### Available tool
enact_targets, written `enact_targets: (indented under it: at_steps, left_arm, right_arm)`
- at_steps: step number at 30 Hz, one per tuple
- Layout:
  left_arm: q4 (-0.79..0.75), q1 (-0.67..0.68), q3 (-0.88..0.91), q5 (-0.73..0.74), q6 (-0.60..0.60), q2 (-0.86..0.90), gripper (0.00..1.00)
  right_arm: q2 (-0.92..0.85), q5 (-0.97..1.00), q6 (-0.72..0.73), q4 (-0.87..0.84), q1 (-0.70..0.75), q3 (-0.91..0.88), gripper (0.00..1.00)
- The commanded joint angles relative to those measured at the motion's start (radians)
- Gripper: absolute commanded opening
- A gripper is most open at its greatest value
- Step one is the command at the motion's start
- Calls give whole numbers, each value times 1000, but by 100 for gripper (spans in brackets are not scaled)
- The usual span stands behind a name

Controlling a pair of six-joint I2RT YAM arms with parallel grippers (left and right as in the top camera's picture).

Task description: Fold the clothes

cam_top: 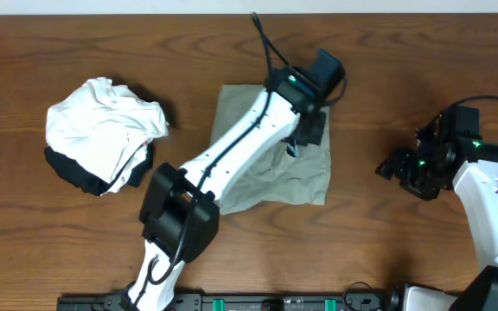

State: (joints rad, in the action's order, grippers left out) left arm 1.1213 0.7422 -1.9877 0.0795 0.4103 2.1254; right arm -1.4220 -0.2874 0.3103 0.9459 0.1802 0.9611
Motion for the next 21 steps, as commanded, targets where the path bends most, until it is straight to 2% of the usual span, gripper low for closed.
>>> enact_targets:
  at_steps: [1,4,5,6,7,15,19,20,21]
  left_arm:
    - [-2,35,-13,14,33,1,8]
    - [1,48,-13,14,40,2,13]
    - [2,50,-13,14,40,2,17]
    - [6,51,-13,14,40,1,30]
    - [11,53,-13,14,36,1,34]
    - [109,17,-16,4,-58,-49,39]
    - [156,-35,-16,-125,-58,-92,47]
    - [162,-51,-16,-147,-59,-95,47]
    - [166,-72,-15,-152,-69,-95,47]
  right_arm:
    - [8,7,-1,4,5,19,66]
    - [8,7,-1,5,5,19,65]
    - [8,7,-1,5,5,19,65]
    - [8,7,-1,6,5,19,65]
    - [8,7,-1,8,5,19,65]
    - [8,25,-6,13,5,19,65]
    - [8,-10,-54,-2,3,19,65]
    - [8,-69,-107,-16,3,19,62]
    - [8,-197,-198,-39,1,19,51]
